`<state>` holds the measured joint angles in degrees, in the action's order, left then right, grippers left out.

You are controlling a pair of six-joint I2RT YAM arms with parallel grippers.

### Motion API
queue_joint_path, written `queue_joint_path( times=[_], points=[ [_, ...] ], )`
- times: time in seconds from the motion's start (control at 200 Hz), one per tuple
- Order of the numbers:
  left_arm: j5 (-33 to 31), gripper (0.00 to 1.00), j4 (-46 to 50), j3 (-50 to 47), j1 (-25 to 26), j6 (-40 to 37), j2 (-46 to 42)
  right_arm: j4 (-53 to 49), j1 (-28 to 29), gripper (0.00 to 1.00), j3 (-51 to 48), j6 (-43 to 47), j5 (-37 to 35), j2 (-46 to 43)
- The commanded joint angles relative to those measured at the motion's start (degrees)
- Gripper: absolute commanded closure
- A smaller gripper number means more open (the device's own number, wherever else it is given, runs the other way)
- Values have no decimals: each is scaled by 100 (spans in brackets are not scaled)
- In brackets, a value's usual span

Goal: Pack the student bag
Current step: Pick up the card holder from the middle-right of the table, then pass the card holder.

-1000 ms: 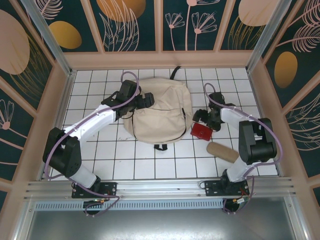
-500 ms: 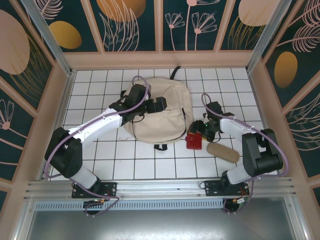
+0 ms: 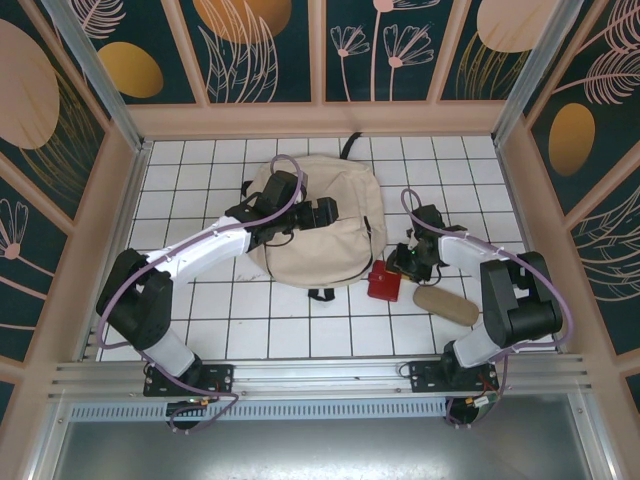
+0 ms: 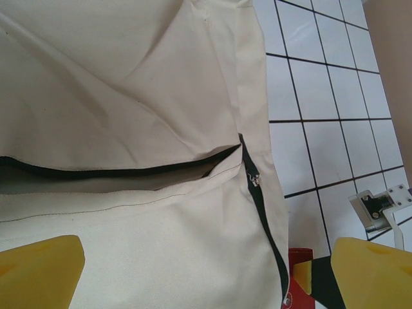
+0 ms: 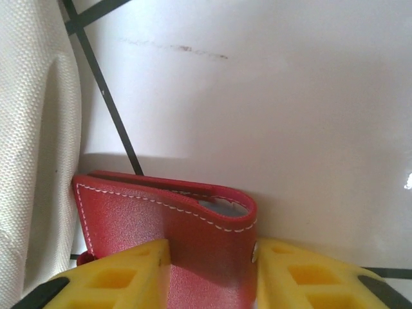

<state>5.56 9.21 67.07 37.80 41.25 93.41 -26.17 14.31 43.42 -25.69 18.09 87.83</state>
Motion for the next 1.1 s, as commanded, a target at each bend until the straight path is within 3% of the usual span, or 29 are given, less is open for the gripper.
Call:
queue_joint_path(
  times=[0.0, 0.265, 0.425, 0.56, 0.776, 1.096],
  points=[
    [-49, 2, -71, 15, 25, 34, 81, 100, 54, 71, 49, 30, -62, 103],
    [-310, 1, -34, 0, 11, 40, 47, -52, 50, 98, 157, -141, -569, -344],
    [-284, 2, -88, -2, -1, 10, 21, -344, 0, 99, 430, -168, -1127, -1042],
    [468, 1, -625, -103, -257, 100, -91, -377, -11, 100, 931, 96, -1116, -1461],
    [1580, 2, -1414, -65, -660, 336, -172, 327, -93, 100, 1768, 231, 179, -1382],
    [2859, 2, -3314, -315, -731, 1232, -75, 2462, -195, 100, 2039, -998, 2611, -751]
  ],
)
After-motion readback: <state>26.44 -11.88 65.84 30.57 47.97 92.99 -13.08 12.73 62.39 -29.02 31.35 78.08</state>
